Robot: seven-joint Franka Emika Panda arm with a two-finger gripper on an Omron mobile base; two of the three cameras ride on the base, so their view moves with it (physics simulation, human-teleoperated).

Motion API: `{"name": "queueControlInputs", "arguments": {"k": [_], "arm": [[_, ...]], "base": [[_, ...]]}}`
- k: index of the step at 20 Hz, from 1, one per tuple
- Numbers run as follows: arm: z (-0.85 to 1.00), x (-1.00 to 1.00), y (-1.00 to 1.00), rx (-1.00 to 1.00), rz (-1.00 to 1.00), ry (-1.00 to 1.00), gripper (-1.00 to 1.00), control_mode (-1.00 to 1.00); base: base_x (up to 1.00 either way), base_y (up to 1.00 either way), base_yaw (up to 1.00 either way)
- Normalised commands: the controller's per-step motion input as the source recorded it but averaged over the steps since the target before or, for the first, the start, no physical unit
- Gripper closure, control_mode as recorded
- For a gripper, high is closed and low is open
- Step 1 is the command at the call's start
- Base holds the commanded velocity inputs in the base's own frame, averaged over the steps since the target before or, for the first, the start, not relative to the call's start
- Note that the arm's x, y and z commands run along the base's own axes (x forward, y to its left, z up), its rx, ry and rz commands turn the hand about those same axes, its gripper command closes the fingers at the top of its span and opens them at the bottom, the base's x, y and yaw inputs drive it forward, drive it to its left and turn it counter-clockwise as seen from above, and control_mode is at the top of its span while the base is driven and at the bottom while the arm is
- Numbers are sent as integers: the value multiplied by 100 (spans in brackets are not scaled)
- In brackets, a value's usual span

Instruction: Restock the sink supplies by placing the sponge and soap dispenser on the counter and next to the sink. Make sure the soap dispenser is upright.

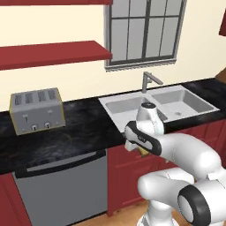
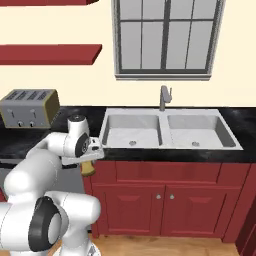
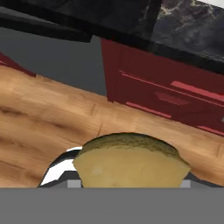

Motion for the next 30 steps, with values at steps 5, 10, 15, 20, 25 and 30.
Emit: {"name": "queueControlInputs", "arguments": {"k": [5,10,15,20,25,30], "arm": [[0,0,0,0,0,0,100,100],[-9,23,3,0,7,5,100,-100],[-26,100,12,0,16,24,100,-100],[-10,99,25,0,11,17,100,-100],[-4,62,70,-9,1,14,100,-100],[-29,48,39,-8,0,7,100,-100]], "base": [[91,2,18],[34,-1,11],[0,0,0],[0,0,0],[0,0,0],[0,0,0]]}}
